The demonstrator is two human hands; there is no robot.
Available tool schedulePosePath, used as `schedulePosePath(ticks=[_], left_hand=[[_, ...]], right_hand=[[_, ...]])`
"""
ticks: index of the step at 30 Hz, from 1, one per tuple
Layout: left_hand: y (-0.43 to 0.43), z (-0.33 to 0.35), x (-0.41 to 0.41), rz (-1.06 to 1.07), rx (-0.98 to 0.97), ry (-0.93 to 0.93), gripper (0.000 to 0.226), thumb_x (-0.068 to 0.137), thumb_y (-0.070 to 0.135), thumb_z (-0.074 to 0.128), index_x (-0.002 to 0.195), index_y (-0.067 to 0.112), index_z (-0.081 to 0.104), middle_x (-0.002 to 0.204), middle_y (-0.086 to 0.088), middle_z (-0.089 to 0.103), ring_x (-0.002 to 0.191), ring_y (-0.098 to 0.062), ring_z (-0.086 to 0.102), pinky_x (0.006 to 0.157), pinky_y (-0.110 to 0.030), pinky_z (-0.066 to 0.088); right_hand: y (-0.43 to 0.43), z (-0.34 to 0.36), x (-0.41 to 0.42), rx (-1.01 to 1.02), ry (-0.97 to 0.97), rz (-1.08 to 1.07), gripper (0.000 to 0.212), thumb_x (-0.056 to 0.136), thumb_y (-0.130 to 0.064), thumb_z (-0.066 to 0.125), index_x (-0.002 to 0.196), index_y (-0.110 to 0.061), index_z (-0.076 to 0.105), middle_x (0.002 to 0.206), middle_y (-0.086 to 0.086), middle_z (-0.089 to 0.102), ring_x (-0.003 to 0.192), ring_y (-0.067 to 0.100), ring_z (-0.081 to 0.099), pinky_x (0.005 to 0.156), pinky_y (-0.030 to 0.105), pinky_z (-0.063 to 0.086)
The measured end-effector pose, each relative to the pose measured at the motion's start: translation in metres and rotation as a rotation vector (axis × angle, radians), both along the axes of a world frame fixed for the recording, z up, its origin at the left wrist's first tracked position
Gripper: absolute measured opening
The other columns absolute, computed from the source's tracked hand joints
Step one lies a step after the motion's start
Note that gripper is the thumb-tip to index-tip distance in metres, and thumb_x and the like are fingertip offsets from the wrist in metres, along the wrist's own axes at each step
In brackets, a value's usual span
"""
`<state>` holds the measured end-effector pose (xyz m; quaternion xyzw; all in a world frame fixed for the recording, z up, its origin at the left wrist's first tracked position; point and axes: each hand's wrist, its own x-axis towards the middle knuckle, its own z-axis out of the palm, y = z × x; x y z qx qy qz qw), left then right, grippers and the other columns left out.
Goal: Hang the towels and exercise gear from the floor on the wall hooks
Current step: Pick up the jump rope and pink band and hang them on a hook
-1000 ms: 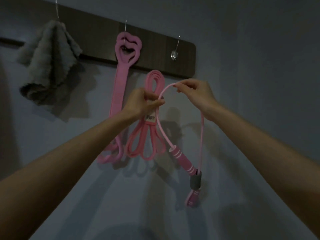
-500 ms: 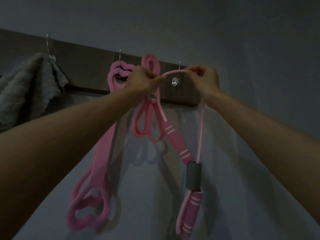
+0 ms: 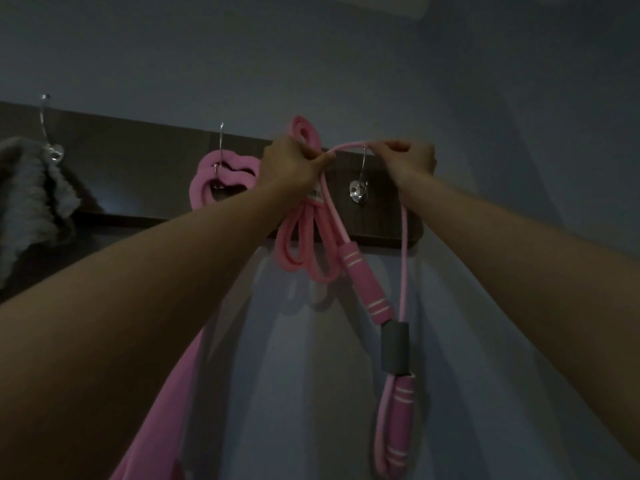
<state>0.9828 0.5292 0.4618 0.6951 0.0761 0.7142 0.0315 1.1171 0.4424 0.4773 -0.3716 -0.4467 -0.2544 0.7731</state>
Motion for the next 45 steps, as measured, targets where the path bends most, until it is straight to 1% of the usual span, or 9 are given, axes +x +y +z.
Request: schedulePosePath(ticks=[4, 10, 16, 24, 30, 33, 38, 40, 45], left_hand=[[0.004, 0.013, 0.005, -0.109, -0.023, -0.021, 0.031, 0.083, 0.041, 0.065, 0.099, 0.015, 0.071, 0.075, 0.004, 0.066, 0.068, -0.008, 0.063, 0.069, -0.024, 0.055], [0.003, 0.014, 0.013, -0.153, -0.039, -0.02, 0.031, 0.079, 0.039, 0.071, 0.098, 0.015, 0.072, 0.087, -0.005, 0.072, 0.076, -0.015, 0.069, 0.077, -0.032, 0.058], [0.004, -0.012, 0.014, -0.181, -0.046, -0.094, 0.033, 0.076, 0.037, 0.074, 0.102, 0.016, 0.073, 0.092, -0.004, 0.072, 0.076, -0.012, 0.067, 0.074, -0.027, 0.057], [0.008, -0.059, -0.004, -0.161, -0.043, -0.062, 0.029, 0.087, 0.031, 0.065, 0.108, 0.011, 0.07, 0.09, -0.005, 0.071, 0.079, -0.02, 0.068, 0.078, -0.037, 0.058], [-0.004, -0.097, -0.03, -0.188, 0.044, 0.095, 0.014, 0.094, 0.017, 0.052, 0.098, 0.009, 0.064, 0.082, 0.006, 0.059, 0.066, -0.002, 0.052, 0.057, -0.01, 0.045], [-0.015, -0.112, -0.042, -0.218, 0.082, 0.23, 0.008, 0.095, 0.015, 0.05, 0.097, 0.011, 0.057, 0.085, 0.005, 0.057, 0.071, -0.005, 0.055, 0.064, -0.019, 0.048], [-0.042, -0.131, -0.05, -0.354, 0.036, 0.36, 0.015, 0.094, 0.012, 0.052, 0.095, 0.015, 0.038, 0.103, -0.023, 0.055, 0.077, -0.025, 0.058, 0.062, -0.024, 0.055], [-0.051, -0.137, -0.051, -0.394, -0.01, 0.339, 0.023, 0.092, 0.012, 0.055, 0.096, 0.017, 0.032, 0.112, -0.029, 0.052, 0.079, -0.027, 0.058, 0.066, -0.029, 0.057], [-0.066, -0.15, -0.043, -0.556, -0.095, 0.309, 0.036, 0.09, 0.013, 0.059, 0.103, 0.016, 0.026, 0.094, -0.011, 0.057, 0.068, -0.015, 0.065, 0.06, -0.023, 0.056]], right_hand=[[0.003, 0.006, 0.008, 0.041, -0.032, 0.024, 0.028, 0.08, -0.027, 0.072, 0.105, -0.014, 0.069, 0.105, 0.0, 0.068, 0.095, 0.008, 0.058, 0.082, 0.02, 0.045], [0.008, 0.008, 0.018, 0.009, 0.01, 0.006, 0.026, 0.077, -0.026, 0.075, 0.1, -0.015, 0.071, 0.098, 0.002, 0.07, 0.085, 0.009, 0.061, 0.078, 0.021, 0.051], [0.009, -0.021, 0.03, -0.08, -0.106, -0.191, 0.016, 0.076, -0.023, 0.075, 0.091, -0.017, 0.075, 0.094, 0.001, 0.074, 0.085, 0.008, 0.064, 0.083, 0.023, 0.052], [-0.008, -0.057, 0.022, -0.253, -0.213, -0.21, 0.029, 0.081, -0.013, 0.068, 0.11, -0.017, 0.07, 0.11, 0.001, 0.07, 0.098, 0.008, 0.062, 0.091, 0.018, 0.047], [-0.032, -0.089, -0.005, -0.112, -0.346, -0.199, 0.016, 0.084, -0.022, 0.066, 0.099, -0.02, 0.072, 0.094, -0.007, 0.069, 0.088, 0.001, 0.059, 0.074, 0.004, 0.042], [-0.039, -0.106, -0.021, -0.233, -0.384, -0.002, 0.019, 0.087, -0.025, 0.065, 0.102, -0.017, 0.071, 0.102, -0.004, 0.069, 0.089, 0.002, 0.06, 0.083, 0.013, 0.046], [-0.05, -0.115, -0.038, -0.364, -0.35, 0.092, 0.012, 0.087, -0.038, 0.062, 0.083, -0.029, 0.068, 0.09, -0.011, 0.059, 0.069, -0.001, 0.05, 0.05, 0.003, 0.041], [-0.056, -0.115, -0.039, -0.381, -0.334, 0.087, 0.014, 0.086, -0.037, 0.063, 0.091, -0.025, 0.07, 0.083, -0.012, 0.058, 0.066, -0.001, 0.048, 0.048, 0.005, 0.04], [-0.069, -0.122, -0.04, -0.503, -0.374, 0.093, 0.019, 0.088, -0.036, 0.061, 0.091, -0.019, 0.071, 0.082, -0.003, 0.066, 0.069, 0.008, 0.054, 0.056, 0.017, 0.042]])
